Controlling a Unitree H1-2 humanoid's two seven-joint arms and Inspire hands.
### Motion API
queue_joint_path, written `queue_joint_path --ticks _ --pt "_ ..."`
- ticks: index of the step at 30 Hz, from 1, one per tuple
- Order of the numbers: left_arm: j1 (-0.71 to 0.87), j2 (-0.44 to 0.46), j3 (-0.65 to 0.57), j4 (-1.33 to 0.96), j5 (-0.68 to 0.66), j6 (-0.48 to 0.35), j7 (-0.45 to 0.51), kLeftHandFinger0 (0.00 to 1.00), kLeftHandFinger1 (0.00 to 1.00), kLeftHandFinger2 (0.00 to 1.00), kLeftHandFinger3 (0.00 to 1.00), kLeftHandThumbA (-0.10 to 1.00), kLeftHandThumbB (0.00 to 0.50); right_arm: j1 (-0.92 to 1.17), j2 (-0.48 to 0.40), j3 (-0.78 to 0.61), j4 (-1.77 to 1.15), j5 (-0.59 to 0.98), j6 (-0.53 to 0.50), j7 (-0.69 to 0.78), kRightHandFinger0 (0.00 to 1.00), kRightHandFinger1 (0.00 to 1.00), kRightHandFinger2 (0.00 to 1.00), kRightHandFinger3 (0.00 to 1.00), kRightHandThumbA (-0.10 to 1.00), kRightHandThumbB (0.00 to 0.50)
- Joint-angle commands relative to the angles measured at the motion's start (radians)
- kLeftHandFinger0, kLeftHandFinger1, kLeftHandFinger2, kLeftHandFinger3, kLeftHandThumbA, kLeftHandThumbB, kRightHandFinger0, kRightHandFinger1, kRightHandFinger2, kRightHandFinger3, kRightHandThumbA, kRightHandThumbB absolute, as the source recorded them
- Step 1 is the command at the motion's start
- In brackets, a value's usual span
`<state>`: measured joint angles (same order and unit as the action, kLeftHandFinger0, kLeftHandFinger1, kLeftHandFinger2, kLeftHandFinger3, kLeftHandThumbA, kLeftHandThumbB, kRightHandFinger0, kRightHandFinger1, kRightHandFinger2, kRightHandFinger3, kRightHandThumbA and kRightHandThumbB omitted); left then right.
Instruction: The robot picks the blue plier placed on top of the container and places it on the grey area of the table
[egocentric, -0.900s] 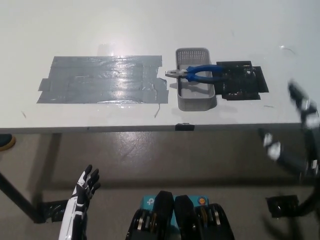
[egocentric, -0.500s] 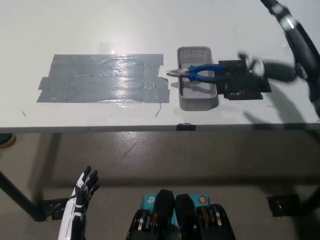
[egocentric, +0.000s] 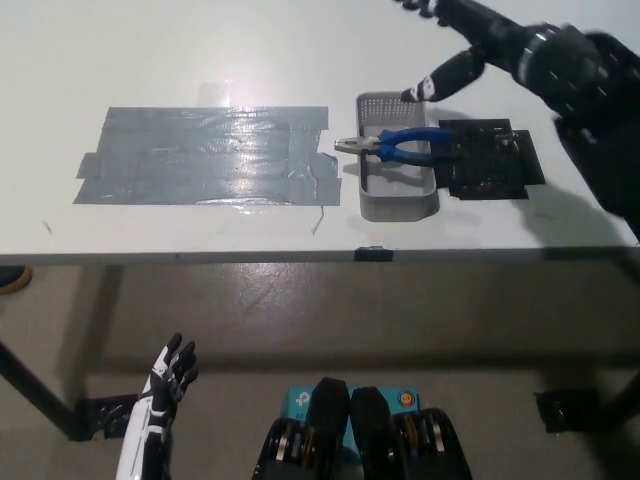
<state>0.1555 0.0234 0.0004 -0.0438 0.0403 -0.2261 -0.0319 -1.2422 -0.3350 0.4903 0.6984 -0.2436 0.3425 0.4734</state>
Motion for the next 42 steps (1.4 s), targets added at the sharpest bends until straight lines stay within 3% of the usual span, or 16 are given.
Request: queue_joint_path --ticks 1,4,8,16,17,18,21,24,29,32,37,42 --pt "-0.004 0.016 -0.008 -0.046 0.005 -0.037 -0.008 1.0 1.0 1.0 1.0 1.0 0.067 -0.218 0.038 0.058 0.175 -0.04 0.012 0.202 1.0 1.0 1.0 1.0 0.92 0.266" --pt "-0.007 0.015 -0.009 -0.058 0.009 -0.018 -0.007 1.0 1.0 1.0 1.0 1.0 0.072 -0.254 0.07 0.092 0.289 -0.062 -0.033 0.208 1.0 1.0 1.0 1.0 0.97 0.297" --pt "-0.006 0.021 -0.011 -0.066 0.006 -0.011 -0.011 1.0 1.0 1.0 1.0 1.0 0.067 -0.261 0.089 0.141 0.325 -0.104 -0.018 0.223 1.0 1.0 1.0 1.0 1.0 0.34" --pt "-0.012 0.029 -0.016 -0.068 0.003 -0.017 -0.013 1.0 1.0 1.0 1.0 1.0 0.048 -0.255 0.134 0.128 0.452 -0.102 -0.066 0.218 1.0 1.0 1.0 1.0 1.0 0.364" --pt "-0.011 0.028 -0.016 -0.07 0.0 -0.017 -0.013 1.0 1.0 1.0 1.0 1.0 0.05 -0.251 0.141 0.137 0.464 -0.114 -0.08 0.211 1.0 1.0 1.0 1.0 1.0 0.413" --pt "-0.01 0.028 -0.016 -0.072 -0.002 -0.013 -0.013 1.0 1.0 1.0 1.0 1.0 0.056 -0.243 0.142 0.163 0.458 -0.142 -0.094 0.213 1.0 1.0 1.0 1.0 1.0 0.393" --pt "-0.01 0.026 -0.018 -0.07 0.002 -0.018 -0.012 1.0 1.0 1.0 1.0 1.0 0.068 -0.229 0.146 0.183 0.471 -0.162 -0.125 0.214 1.0 1.0 1.0 1.0 1.0 0.265" --pt "-0.007 0.029 -0.019 -0.078 0.001 -0.013 -0.013 1.0 1.0 1.0 1.0 1.0 0.067 -0.216 0.156 0.182 0.486 -0.17 -0.121 0.2 1.0 1.0 1.0 1.0 1.0 0.244" --pt "-0.005 0.03 -0.019 -0.091 0.0 0.0 -0.015 1.0 1.0 1.0 1.0 1.0 0.081 -0.2 0.166 0.169 0.502 -0.183 -0.08 0.173 1.0 1.0 1.0 1.0 1.0 0.294" --pt "-0.006 0.034 -0.025 -0.086 0.009 -0.017 -0.018 1.0 1.0 1.0 1.0 1.0 0.055 -0.188 0.163 0.16 0.492 -0.187 -0.088 0.165 1.0 1.0 1.0 1.0 1.0 0.278" --pt "-0.008 0.04 -0.033 -0.09 0.026 -0.018 -0.017 1.0 1.0 1.0 1.0 1.0 0.051 -0.191 0.162 0.147 0.494 -0.185 -0.129 0.159 1.0 1.0 1.0 1.0 1.0 0.257" --pt "-0.011 0.042 -0.041 -0.092 0.043 -0.018 -0.009 1.0 1.0 1.0 1.0 1.0 0.042 -0.193 0.165 0.121 0.495 -0.182 -0.133 0.151 1.0 1.0 1.0 1.0 1.0 0.266"
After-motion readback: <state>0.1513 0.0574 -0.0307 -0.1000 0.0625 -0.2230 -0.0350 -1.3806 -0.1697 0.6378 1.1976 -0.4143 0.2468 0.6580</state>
